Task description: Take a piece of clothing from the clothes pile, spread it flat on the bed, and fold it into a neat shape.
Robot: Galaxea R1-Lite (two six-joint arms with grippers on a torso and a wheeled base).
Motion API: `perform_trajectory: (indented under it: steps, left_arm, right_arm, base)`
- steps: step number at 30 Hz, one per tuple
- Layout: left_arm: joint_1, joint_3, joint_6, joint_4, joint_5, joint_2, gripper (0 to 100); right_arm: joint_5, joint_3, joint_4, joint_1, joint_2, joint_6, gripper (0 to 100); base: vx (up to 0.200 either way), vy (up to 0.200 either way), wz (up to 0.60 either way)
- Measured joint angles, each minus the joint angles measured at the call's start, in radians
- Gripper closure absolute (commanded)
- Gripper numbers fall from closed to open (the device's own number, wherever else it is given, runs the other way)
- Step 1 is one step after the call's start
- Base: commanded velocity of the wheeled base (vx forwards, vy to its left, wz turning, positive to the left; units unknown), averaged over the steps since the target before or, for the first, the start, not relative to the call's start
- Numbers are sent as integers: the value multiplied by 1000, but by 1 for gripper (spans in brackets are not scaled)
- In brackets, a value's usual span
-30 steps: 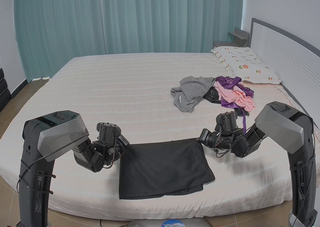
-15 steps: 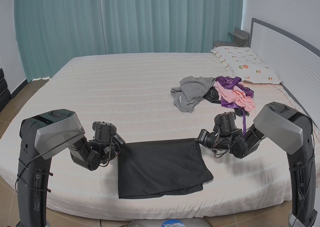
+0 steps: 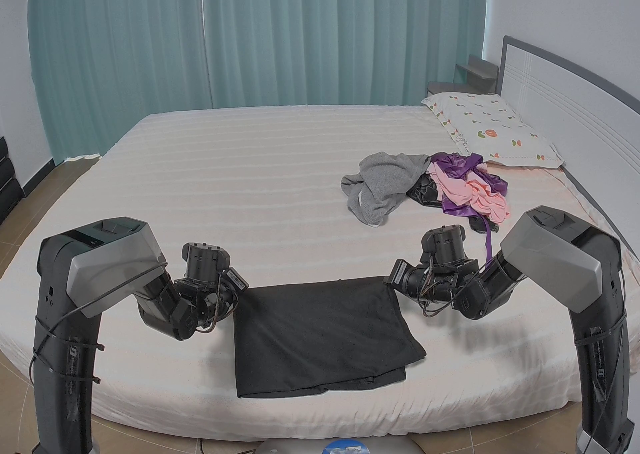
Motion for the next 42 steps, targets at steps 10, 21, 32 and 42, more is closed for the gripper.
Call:
perform_trajectory:
  steps: [10, 21, 32, 42]
  left_arm:
    - [-4, -1, 16, -1, -4, 0, 0]
    - [3, 21, 2, -1, -47, -16, 0]
    - [21, 87, -48, -4, -117, -69, 0]
    - [24, 108, -52, -11, -122, -87, 0]
  right_arm:
    - [-24, 3, -8, -1, -3, -3, 0]
    - [-15, 217, -11, -19, -126, -48, 0]
    - [-1, 566, -13, 49, -306, -33, 0]
    - [3, 612, -14, 87, -324, -19, 100]
  base:
    - [0, 0, 0]
    - [0, 0, 0]
    - [0, 0, 0]
    - [0, 0, 0]
